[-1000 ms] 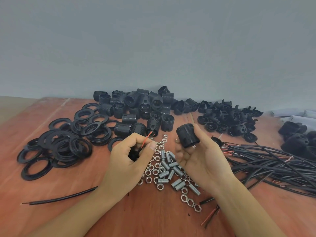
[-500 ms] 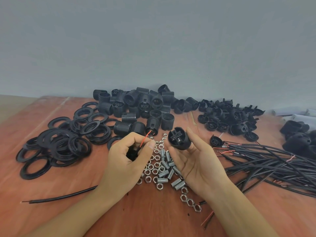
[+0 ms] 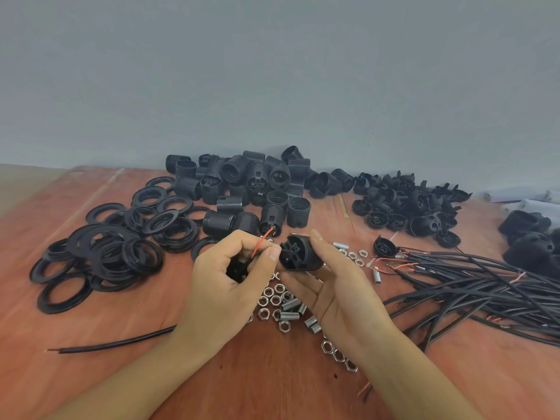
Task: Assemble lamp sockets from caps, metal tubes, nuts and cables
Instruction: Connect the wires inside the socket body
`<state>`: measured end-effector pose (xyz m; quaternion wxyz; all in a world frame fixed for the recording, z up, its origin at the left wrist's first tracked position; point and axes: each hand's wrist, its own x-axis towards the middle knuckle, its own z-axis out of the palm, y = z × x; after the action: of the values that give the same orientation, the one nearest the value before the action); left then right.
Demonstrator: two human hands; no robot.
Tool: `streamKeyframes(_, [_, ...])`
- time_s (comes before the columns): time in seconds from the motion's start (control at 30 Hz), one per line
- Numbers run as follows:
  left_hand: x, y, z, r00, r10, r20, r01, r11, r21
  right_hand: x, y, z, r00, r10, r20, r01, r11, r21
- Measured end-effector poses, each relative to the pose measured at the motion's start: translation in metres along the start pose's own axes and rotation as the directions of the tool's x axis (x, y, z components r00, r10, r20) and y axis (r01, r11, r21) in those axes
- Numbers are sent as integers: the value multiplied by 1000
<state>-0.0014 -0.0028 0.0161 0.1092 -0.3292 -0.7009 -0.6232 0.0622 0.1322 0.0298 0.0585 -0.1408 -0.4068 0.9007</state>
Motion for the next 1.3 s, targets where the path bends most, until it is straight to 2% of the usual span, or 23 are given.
streamKeyframes(0.37, [0, 0, 0, 999, -42, -33, 43, 998, 38, -1, 2, 3, 998, -57, -23, 57, 998, -34])
streamKeyframes(0.57, [0, 2, -2, 999, 14, -50, -10, 998, 67, -2, 2, 4, 994, -101, -34, 99, 994, -51])
streamKeyframes(0.67, [1, 0, -2, 998, -10, -59, 13, 999, 50, -3, 2, 5, 993, -116, -36, 115, 992, -48])
streamKeyframes(1.13, [3, 4, -4, 991, 137, -9, -134, 981, 138, -3, 4, 4, 984, -179, -19, 176, 978, -116])
streamKeyframes(1.3, [-1, 4, -2, 969, 229, 91, -238, 965, 107, -3, 4, 4, 983, -180, -33, 177, 982, -70])
